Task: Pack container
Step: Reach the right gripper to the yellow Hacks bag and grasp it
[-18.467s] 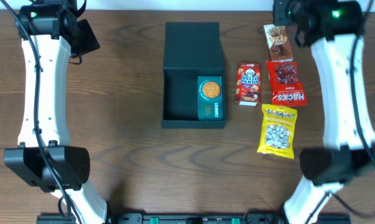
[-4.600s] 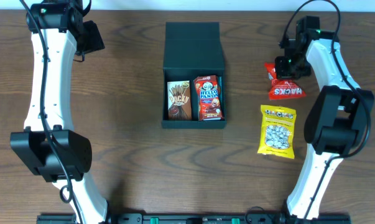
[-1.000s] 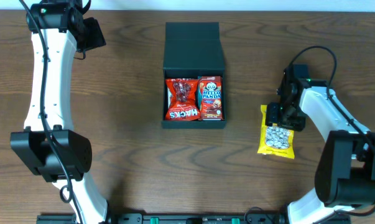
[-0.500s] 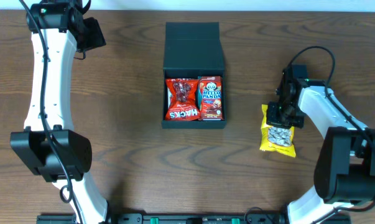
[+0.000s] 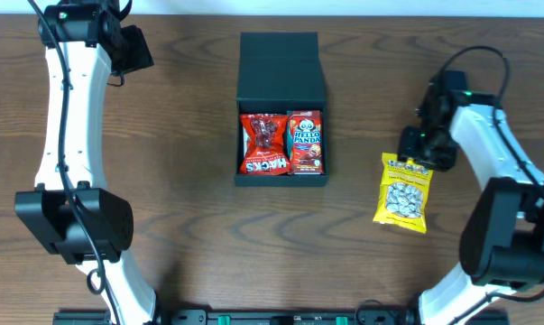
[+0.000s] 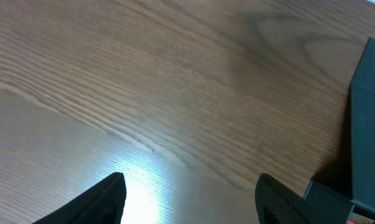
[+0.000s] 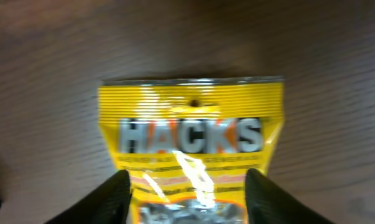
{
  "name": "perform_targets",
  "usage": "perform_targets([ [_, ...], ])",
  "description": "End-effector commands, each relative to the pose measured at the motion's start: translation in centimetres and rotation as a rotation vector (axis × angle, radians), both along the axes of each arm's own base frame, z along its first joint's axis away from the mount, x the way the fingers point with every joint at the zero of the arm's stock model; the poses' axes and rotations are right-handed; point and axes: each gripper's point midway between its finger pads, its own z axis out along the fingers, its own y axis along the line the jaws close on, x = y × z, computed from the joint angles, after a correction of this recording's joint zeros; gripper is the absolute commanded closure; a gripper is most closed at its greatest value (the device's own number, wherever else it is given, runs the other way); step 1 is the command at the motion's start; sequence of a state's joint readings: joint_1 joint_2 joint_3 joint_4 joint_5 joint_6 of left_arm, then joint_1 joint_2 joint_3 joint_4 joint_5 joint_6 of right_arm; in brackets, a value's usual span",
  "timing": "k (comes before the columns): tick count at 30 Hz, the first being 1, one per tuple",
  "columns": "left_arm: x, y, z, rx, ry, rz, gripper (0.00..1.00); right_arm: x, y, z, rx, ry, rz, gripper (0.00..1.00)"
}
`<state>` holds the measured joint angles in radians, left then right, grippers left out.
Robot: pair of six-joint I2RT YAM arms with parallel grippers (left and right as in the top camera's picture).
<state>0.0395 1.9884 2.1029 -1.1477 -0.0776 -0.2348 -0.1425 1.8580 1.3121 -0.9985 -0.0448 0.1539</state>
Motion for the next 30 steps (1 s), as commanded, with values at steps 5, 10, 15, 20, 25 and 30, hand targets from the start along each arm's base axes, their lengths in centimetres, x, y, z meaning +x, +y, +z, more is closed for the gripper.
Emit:
perform_targets([
  [5, 0.0, 0.3, -0.3, 0.001, 0.008, 0.003, 0.32, -0.8, -2.0, -0.1, 0.240, -0.056, -0.022, 0.40],
  [10, 0.2, 0.3, -0.2, 0.001, 0.001, 0.003, 0.32, -1.8, -1.4, -0.7, 0.370, -0.083, -0.005, 0.38],
  [15, 0.4, 0.3, -0.1, 0.002, -0.009, 0.003, 0.32, -3.3, -0.3, -2.5, 0.418, -0.051, 0.025, 0.37],
  [20, 0.6, 0.3, 0.0, 0.002, -0.017, 0.003, 0.32, -3.8, -0.1, -4.4, 0.440, -0.008, 0.004, 0.39],
  [25, 0.6, 0.3, 0.0, 0.006, -0.016, -0.005, 0.32, -4.0, 0.4, -5.1, 0.476, 0.022, -0.026, 0.48],
  [30, 0.7, 0.3, 0.1, 0.006, -0.022, -0.004, 0.32, -3.2, 0.3, -4.6, 0.480, -0.009, -0.022, 0.48],
])
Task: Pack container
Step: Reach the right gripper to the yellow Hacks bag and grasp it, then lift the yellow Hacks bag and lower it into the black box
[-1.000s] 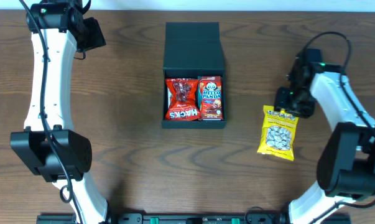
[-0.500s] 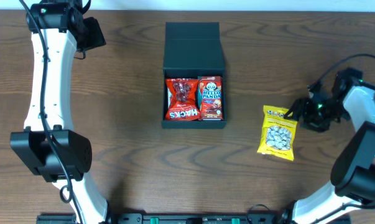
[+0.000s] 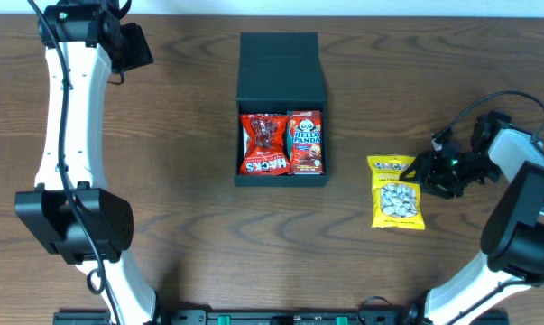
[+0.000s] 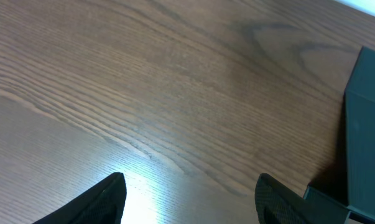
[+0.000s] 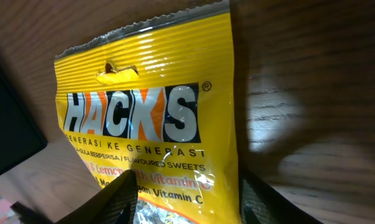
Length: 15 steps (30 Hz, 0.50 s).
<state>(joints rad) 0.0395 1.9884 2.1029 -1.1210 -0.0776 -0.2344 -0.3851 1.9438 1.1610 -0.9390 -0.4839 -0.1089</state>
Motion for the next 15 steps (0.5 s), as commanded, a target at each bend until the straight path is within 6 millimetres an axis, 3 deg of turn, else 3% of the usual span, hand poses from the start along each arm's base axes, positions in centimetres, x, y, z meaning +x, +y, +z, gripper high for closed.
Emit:
perform_targets([
  [1, 0.10, 0.29, -0.20, 0.005, 0.004, -0.004, 0.32, 0.09, -0.05, -0.70, 0.013, 0.013, -0.008, 0.50],
  [2, 0.10, 0.29, -0.20, 0.005, 0.004, -0.004, 0.32, 0.04, -0.13, -0.82, 0.008, 0.017, -0.007, 0.53],
  [9, 0.13, 0.29, -0.19, 0.005, 0.003, -0.004, 0.32, 0.28, -0.17, -1.37, 0.000, 0.017, -0.009, 0.99],
  [15, 0.15, 0.29, -0.18, 0.004, 0.002, -0.003, 0.32, 0.68, 0.47, -0.98, 0.046, -0.002, -0.016, 0.99],
])
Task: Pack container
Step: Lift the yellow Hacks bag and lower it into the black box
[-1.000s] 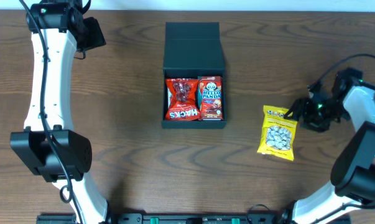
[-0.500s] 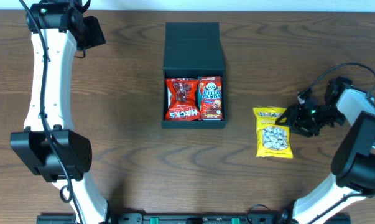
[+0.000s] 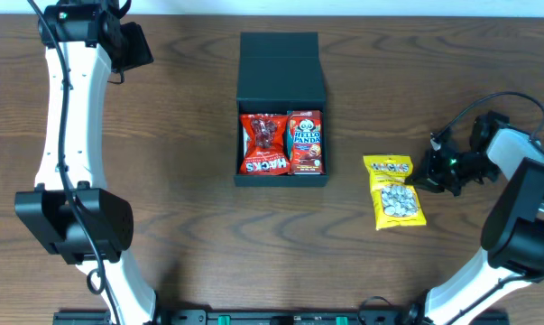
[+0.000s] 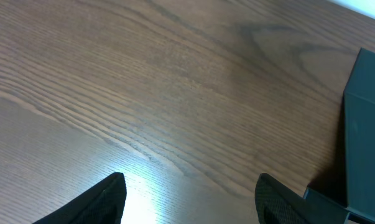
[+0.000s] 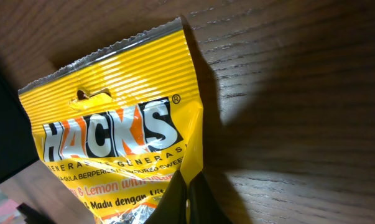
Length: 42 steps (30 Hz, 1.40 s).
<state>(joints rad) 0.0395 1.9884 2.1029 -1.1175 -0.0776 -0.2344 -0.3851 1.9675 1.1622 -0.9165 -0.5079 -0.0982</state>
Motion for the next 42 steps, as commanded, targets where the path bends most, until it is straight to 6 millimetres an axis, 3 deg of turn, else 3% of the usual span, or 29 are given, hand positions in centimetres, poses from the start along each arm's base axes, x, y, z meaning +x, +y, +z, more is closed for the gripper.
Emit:
perform_targets([
  [1, 0.1, 0.3, -0.2, 0.004, 0.005, -0.003, 0.32, 0.6, 0.6, -0.1, 0.051, -0.015, -0.007, 0.99],
  [4, 0.1, 0.3, -0.2, 0.004, 0.005, -0.003, 0.32, 2.0, 1.4, 1.5, 0.122, -0.066, -0.020, 0.98],
  [8, 0.1, 0.3, -0.2, 0.004, 0.007, -0.003, 0.32, 5.5, 3.0, 7.1, 0.271, -0.190, -0.022, 0.99],
  [15, 0.0, 0.3, -0.3, 0.004, 0.011, -0.003, 0.32, 9.2, 7.2, 16.2, 0.380, -0.343, 0.024, 0.99],
  [22, -0.1, 0.3, -0.3, 0.004, 0.015, -0.003, 0.32, 10.8, 15.9, 25.8, 0.489, -0.460, 0.116, 0.99],
  [26, -0.3, 0.3, -0.4, 0.004, 0.024, -0.003, 0.32, 11.1, 20.6, 29.8, 0.563, -0.480, 0.117, 0.98],
  [29, -0.6, 0.3, -0.5, 0.003, 0.035, -0.003, 0.32, 10.5, 23.8, 30.6, 0.616, -0.400, 0.092, 0.98],
  [36, -1.0, 0.3, -0.7, 0.002, 0.055, -0.003, 0.32, 8.7, 28.7, 27.8, 0.558, -0.161, -0.053, 0.98],
  [42, -1.2, 0.2, -0.8, 0.001, 0.063, -0.003, 0.32, 9.2, 29.9, 25.8, 0.524, -0.068, -0.208, 0.98],
])
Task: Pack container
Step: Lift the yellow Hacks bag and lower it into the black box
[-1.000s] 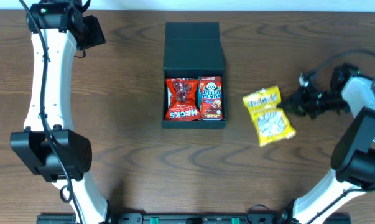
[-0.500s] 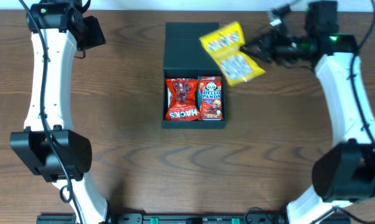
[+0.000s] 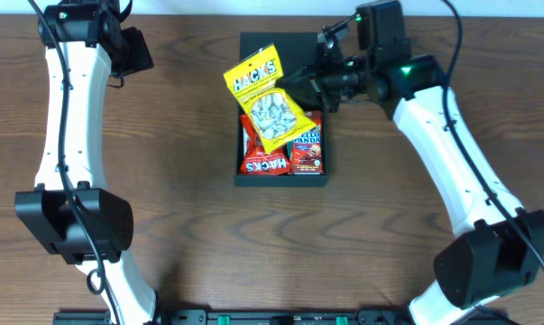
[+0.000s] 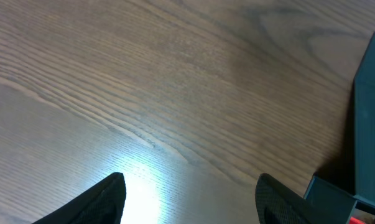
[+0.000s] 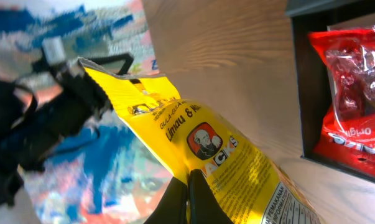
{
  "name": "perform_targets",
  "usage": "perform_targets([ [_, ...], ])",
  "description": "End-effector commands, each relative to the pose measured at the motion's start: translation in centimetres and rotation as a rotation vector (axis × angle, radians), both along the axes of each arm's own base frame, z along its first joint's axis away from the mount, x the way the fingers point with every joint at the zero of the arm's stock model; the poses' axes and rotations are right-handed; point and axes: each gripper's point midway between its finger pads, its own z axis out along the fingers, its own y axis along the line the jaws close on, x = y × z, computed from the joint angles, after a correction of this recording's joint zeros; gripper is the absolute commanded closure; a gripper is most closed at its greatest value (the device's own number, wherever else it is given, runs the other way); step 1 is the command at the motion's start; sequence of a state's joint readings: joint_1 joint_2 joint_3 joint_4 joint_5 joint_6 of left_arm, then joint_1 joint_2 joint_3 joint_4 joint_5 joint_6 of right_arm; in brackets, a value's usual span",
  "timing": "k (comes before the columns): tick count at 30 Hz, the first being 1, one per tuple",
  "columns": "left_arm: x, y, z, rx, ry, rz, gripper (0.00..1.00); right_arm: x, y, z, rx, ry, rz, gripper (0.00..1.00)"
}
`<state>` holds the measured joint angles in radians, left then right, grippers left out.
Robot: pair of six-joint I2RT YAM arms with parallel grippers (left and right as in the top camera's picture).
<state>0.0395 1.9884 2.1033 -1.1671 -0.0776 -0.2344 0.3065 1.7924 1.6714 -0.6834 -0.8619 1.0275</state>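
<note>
The yellow Hacks candy bag [image 3: 264, 97] hangs tilted in the air over the dark open box [image 3: 281, 54], pinched at its edge by my right gripper [image 3: 315, 86], which is shut on it. The wrist view shows the bag's back side [image 5: 237, 168] with the fingertips [image 5: 190, 199] closed on its seam. Inside the box lie a red Hacks bag [image 3: 264, 149] and a red Hello Panda pack [image 3: 307, 144]. My left gripper [image 4: 190, 199] is open over bare wood at the far left of the table, with the box corner [image 4: 367, 118] at its right.
The box's lid stands open at the far side [image 3: 281, 68]. The left arm [image 3: 69, 135] runs along the left side of the wooden table [image 3: 172, 226]. The right arm [image 3: 443, 117] reaches in from the right.
My right gripper, then shut on the yellow bag lying on the table at the right, now holds it raised and tilted above the box. The left gripper has barely moved.
My right gripper first stood open above the yellow bag lying right of the box. Later it was low beside the bag, jaws open at its edge, then shut on that edge. Now the bag hangs over the box.
</note>
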Motion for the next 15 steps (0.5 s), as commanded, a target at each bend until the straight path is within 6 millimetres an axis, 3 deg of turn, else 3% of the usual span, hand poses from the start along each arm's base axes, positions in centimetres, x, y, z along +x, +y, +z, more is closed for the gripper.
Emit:
perform_targets([
  [1, -0.1, 0.3, -0.3, 0.003, 0.015, -0.003, 0.32, 0.8, 0.2, -1.0, 0.013, 0.126, -0.136, 0.98],
  [7, -0.2, 0.3, -0.3, 0.003, 0.016, -0.003, 0.32, 1.7, 0.0, -4.2, 0.042, 0.186, -0.220, 0.98],
  [15, -0.2, 0.3, -0.3, 0.004, 0.016, -0.003, 0.32, 0.2, 0.2, -9.4, 0.060, 0.344, -0.275, 0.98],
])
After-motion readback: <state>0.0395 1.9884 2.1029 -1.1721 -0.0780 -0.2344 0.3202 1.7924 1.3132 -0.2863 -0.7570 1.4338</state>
